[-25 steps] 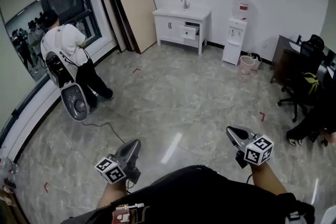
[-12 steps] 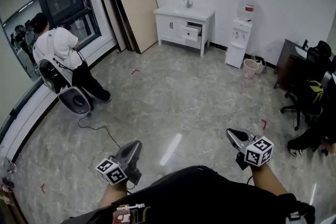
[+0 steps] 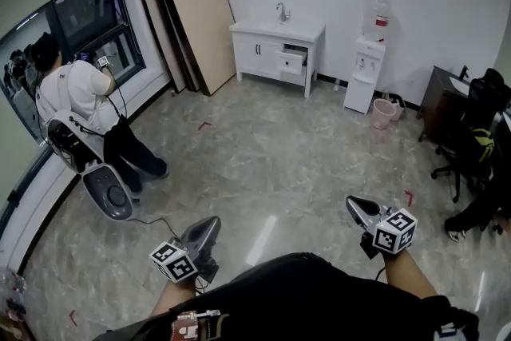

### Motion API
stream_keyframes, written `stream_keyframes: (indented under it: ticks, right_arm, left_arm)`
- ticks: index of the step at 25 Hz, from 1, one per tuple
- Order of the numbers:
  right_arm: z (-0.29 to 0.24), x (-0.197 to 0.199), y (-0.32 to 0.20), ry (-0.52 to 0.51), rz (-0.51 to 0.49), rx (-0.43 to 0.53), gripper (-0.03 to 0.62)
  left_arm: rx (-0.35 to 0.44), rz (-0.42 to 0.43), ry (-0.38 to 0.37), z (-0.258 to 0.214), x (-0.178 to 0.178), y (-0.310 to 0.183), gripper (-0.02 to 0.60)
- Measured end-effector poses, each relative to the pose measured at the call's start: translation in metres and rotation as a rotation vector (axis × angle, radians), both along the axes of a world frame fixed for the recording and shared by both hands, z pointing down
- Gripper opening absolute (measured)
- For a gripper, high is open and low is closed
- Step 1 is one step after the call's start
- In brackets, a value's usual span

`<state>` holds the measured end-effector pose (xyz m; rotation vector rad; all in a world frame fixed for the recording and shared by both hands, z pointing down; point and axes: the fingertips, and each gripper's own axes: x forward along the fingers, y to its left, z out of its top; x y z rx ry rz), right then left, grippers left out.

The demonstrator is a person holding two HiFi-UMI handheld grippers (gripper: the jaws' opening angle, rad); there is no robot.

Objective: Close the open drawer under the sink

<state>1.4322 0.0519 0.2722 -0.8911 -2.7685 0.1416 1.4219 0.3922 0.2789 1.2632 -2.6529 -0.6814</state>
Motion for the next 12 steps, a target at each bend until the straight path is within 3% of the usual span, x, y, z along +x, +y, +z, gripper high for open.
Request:
stream_keyframes:
  ticks: [7,12]
  right_arm:
    - [0.009,-0.073,0.071,0.014,-0.014,0.001,0.002]
    - [0.017,-0.118,0.088,0.045,-0.039,0.016,0.002]
  left_arm:
    - [-0.001,0.01,-0.007,0.001,-0.077,0.062,-0.008]
    - [0.011,-0.027,0.021,0.019,-0.108,0.087,-0.008]
